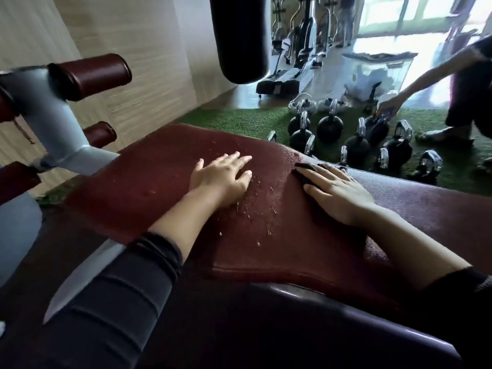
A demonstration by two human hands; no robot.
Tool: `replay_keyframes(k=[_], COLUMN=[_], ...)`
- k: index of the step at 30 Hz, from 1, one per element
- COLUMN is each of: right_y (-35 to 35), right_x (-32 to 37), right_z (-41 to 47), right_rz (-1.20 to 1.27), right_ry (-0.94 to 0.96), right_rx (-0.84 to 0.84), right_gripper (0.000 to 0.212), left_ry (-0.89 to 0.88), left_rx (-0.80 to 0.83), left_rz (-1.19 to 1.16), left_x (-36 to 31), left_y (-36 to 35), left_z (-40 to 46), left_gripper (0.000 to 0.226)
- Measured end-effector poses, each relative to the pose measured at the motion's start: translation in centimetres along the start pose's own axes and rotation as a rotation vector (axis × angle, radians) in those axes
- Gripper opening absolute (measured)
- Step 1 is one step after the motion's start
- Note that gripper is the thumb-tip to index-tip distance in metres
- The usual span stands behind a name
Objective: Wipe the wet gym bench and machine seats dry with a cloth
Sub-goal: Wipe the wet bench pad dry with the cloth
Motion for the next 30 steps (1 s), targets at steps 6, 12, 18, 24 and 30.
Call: replay_keyframes(k=[6, 12, 18, 24, 30], right_y=[-0.9, -1.2, -1.2, -1.1, -1.0], right_x=[1.3, 2.0, 2.0, 2.1, 1.2], right_z=[4.0, 5.4, 5.1, 4.8, 5.8], right_rz=[-0.027, -0.043, -0.070, -0.111, -0.073], right_ry=[-0.207, -0.361, -0.360, -0.303, -0.299], right_rx=[-0.029, -0.064, -0.057, -0.049, -0.050], right_gripper=[0.049, 0.050, 0.054, 0.055, 0.051], left_ry=[-0.092, -0.130, -0.127, -0.127, -0.109], left_rx=[0.127, 0.084, 0.070, 0.052, 0.035], left_rz=[0.016, -0.032, -0.052, -0.065, -0.077], left_x=[3.1, 3.0, 3.0, 2.9, 3.1], left_y=[-1.6, -2.3, -2.4, -2.4, -2.1], left_z=[4.5, 4.2, 4.0, 4.0, 4.1], left_gripper=[0.055, 0.055, 0.056, 0.056, 0.057])
Point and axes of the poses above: each hand's wrist, its own z-axis towards the middle knuckle, its own y-axis out of the back of the hand, x = y × z, the point moved 5 cm from there along z, towards the middle knuckle, and after that the axes turned 7 degrees about y, right-handed, at the moved point
